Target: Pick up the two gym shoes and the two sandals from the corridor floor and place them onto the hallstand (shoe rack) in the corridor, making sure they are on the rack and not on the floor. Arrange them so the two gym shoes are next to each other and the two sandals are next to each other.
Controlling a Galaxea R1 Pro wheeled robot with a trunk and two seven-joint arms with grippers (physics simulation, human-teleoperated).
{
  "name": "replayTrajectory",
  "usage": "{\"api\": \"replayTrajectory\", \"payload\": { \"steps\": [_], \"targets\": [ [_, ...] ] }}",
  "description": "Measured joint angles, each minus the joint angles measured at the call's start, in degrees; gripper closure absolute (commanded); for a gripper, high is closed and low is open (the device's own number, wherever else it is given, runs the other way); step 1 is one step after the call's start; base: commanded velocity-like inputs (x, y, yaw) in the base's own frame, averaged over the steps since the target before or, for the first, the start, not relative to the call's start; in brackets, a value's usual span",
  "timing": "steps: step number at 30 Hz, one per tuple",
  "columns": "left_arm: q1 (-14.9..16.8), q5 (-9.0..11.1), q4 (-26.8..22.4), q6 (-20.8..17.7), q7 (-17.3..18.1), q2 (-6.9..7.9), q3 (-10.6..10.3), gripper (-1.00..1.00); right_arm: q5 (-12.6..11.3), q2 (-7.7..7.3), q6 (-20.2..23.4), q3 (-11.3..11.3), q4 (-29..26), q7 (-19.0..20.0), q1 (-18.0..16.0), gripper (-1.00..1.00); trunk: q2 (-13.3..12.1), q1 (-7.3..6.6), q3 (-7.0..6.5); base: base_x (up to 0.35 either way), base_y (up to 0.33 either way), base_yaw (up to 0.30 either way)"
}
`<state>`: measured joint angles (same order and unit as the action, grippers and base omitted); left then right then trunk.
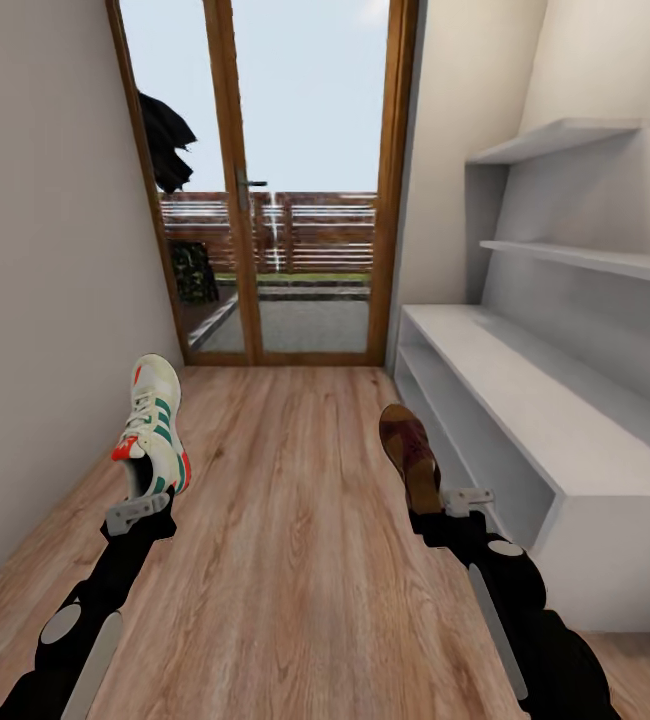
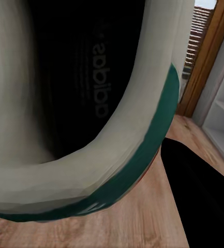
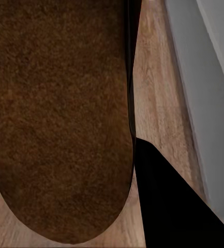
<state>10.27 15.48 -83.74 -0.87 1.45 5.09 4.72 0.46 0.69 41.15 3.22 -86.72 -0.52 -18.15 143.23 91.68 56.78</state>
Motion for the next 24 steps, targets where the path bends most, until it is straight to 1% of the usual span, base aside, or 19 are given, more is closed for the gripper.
{"api": "replayTrajectory", "payload": {
  "steps": [5, 24],
  "targets": [
    [0.0, 0.0, 0.0, 0.0, 0.0, 0.00, 0.0, 1.00, 0.0, -0.01, 0.0, 0.0, 0.0, 0.0, 0.0, 1.00, 0.0, 0.00, 0.00, 0.288, 0.183, -0.236],
    [0.0, 0.0, 0.0, 0.0, 0.0, 0.00, 0.0, 1.00, 0.0, -0.01, 0.0, 0.0, 0.0, 0.0, 0.0, 1.00, 0.0, 0.00, 0.00, 0.287, 0.184, -0.298]
  ]
}}
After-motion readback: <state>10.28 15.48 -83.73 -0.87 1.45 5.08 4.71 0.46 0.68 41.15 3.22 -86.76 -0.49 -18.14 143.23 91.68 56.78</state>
